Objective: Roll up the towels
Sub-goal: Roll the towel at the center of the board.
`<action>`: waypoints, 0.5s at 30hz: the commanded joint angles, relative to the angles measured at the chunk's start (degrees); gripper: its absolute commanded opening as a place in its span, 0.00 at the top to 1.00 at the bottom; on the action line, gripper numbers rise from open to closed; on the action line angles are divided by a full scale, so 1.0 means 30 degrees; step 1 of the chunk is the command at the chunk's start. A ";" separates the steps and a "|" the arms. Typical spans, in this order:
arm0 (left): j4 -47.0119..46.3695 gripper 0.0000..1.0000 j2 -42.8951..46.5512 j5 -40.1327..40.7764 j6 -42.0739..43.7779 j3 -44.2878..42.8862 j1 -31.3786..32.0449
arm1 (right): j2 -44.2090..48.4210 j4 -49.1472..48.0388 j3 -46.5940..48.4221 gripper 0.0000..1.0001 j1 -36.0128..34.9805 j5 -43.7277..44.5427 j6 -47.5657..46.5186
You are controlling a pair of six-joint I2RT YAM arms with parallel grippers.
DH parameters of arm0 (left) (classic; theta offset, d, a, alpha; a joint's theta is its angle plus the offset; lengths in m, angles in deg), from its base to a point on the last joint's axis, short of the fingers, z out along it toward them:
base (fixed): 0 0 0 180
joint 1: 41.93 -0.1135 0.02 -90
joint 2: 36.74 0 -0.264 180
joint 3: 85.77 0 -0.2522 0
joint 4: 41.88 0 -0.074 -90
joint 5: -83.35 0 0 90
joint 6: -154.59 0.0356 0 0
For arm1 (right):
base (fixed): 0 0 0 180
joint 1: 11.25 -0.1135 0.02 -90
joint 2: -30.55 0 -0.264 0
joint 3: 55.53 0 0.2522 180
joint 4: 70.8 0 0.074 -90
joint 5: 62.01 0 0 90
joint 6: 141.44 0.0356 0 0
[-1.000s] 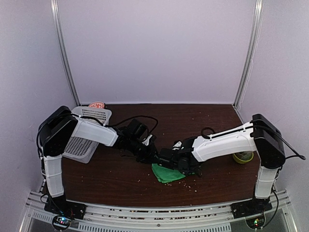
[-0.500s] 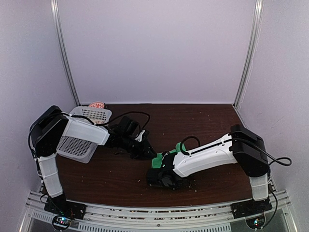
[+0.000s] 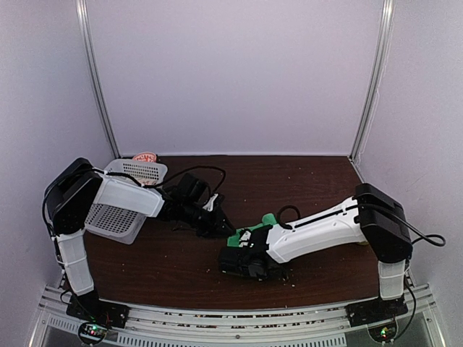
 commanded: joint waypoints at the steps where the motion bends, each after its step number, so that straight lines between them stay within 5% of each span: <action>1: -0.0726 0.82 0.0250 -0.0224 0.0392 -0.0358 -0.0131 | 0.1440 -0.2271 -0.0956 0.58 -0.0061 -0.2063 -0.0618; 15: -0.0773 0.82 -0.0037 -0.0509 0.0200 -0.1166 -0.0130 | 0.3981 -0.7669 -0.4400 0.55 0.1777 -0.7638 -0.0728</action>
